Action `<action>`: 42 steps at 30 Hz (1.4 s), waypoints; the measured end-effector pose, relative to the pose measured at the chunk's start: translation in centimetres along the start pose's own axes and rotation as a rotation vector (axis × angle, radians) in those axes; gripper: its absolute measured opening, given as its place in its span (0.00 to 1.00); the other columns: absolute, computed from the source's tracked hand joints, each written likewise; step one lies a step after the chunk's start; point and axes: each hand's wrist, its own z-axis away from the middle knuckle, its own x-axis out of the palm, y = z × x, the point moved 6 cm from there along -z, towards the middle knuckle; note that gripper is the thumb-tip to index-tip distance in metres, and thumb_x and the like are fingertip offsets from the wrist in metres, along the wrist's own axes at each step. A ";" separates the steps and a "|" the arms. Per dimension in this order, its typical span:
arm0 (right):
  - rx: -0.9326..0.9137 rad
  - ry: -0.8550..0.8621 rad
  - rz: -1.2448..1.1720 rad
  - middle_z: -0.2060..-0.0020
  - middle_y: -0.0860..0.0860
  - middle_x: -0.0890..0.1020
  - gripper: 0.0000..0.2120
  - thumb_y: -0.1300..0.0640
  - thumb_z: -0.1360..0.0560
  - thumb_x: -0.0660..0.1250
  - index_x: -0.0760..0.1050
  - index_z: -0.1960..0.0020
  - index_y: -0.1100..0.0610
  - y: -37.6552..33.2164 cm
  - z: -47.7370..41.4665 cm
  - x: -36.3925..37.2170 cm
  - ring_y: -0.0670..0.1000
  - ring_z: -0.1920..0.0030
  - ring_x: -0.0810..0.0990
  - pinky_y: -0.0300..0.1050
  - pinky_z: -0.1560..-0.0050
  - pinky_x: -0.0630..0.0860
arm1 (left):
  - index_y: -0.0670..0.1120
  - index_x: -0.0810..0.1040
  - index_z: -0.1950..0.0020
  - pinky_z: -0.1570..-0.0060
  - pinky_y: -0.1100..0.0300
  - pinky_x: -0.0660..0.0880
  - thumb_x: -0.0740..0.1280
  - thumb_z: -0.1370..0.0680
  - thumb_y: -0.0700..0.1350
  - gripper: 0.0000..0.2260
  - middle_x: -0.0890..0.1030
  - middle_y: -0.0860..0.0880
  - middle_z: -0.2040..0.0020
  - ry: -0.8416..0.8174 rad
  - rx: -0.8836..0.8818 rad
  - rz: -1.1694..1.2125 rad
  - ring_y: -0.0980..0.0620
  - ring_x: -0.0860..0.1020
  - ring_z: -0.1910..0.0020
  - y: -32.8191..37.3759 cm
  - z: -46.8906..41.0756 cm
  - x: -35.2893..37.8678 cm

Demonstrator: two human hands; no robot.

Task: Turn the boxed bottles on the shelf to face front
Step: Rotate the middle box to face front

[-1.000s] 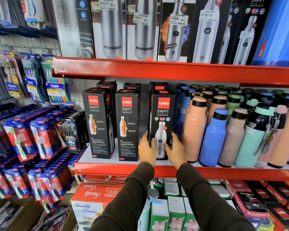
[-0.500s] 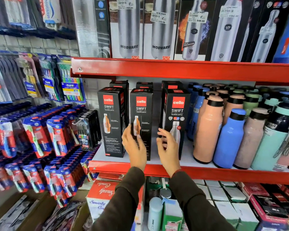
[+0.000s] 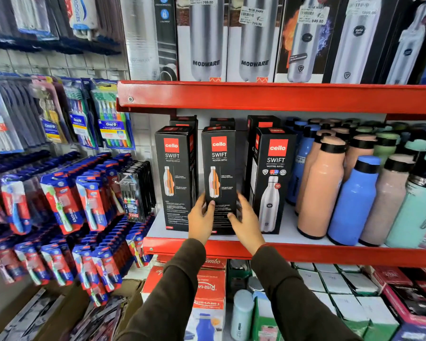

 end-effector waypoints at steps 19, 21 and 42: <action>-0.064 0.248 0.012 0.37 0.48 0.75 0.47 0.44 0.42 0.80 0.62 0.29 0.48 -1.9 -1.0 -0.2 0.47 0.37 0.75 0.47 0.37 0.75 | 0.49 0.80 0.34 0.44 0.70 0.77 0.71 0.23 0.50 0.17 0.84 0.51 0.41 0.089 0.181 0.139 0.58 0.82 0.43 2.7 0.7 -0.9; -0.069 0.245 0.032 0.38 0.46 0.75 0.48 0.42 0.44 0.80 0.62 0.30 0.47 -2.1 -1.0 -0.3 0.44 0.37 0.74 0.40 0.39 0.72 | 0.46 0.75 0.29 0.40 0.76 0.70 0.61 0.17 0.47 0.17 0.79 0.48 0.33 0.092 0.210 0.098 0.59 0.77 0.36 2.7 0.7 -0.7; -0.085 -0.066 0.151 0.22 0.51 0.59 0.35 0.65 0.21 0.61 0.47 0.21 0.50 -1.6 -1.3 0.2 0.51 0.22 0.59 0.50 0.23 0.57 | 0.43 0.68 0.33 0.38 0.58 0.73 0.61 0.17 0.40 0.13 0.79 0.45 0.39 -0.028 0.131 0.044 0.50 0.78 0.39 0.6 0.4 -0.6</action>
